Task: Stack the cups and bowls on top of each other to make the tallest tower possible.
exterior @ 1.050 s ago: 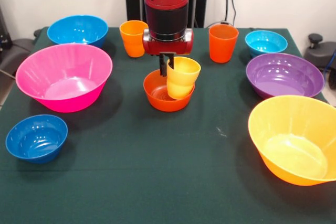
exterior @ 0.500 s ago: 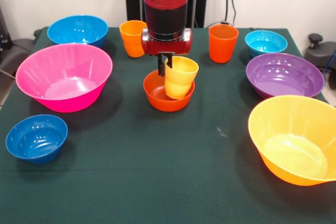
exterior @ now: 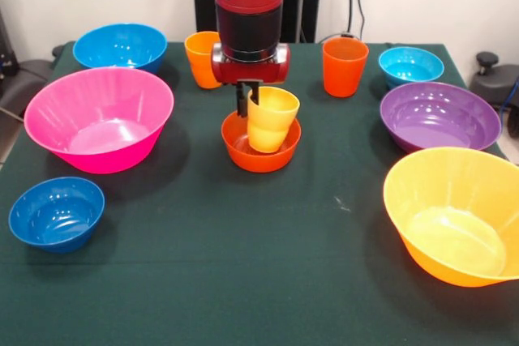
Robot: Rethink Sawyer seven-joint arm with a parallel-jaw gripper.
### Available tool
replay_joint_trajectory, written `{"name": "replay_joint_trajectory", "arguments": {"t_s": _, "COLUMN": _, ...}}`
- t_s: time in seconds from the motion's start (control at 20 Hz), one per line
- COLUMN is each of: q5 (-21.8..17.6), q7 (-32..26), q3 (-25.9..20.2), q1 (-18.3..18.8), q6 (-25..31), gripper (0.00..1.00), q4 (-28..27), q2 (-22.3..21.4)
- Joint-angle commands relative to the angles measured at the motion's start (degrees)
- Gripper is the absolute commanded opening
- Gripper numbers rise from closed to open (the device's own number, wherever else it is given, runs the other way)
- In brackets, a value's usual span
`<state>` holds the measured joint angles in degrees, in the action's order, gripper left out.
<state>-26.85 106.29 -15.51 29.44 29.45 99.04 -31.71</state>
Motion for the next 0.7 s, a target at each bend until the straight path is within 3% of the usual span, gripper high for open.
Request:
{"name": "replay_joint_trajectory", "arguments": {"t_s": 0.05, "q5": -5.26, "q7": -7.66, "q3": -2.76, "q1": 1.06, "q6": 1.61, "gripper": 0.00, "q4": -0.26, "q2": -0.49}}
{"name": "replay_joint_trajectory", "arguments": {"t_s": 0.4, "q5": -5.52, "q7": -7.25, "q3": -2.38, "q1": 1.03, "q6": 1.84, "gripper": 0.00, "q4": 0.17, "q2": -0.66}}
{"name": "replay_joint_trajectory", "arguments": {"t_s": 0.45, "q5": -5.25, "q7": -7.62, "q3": -2.74, "q1": 1.38, "q6": 2.25, "gripper": 1.00, "q4": 0.54, "q2": -0.61}}
{"name": "replay_joint_trajectory", "arguments": {"t_s": 0.7, "q5": -3.92, "q7": -10.17, "q3": -4.69, "q1": 2.55, "q6": 5.26, "gripper": 1.00, "q4": 0.17, "q2": 0.26}}
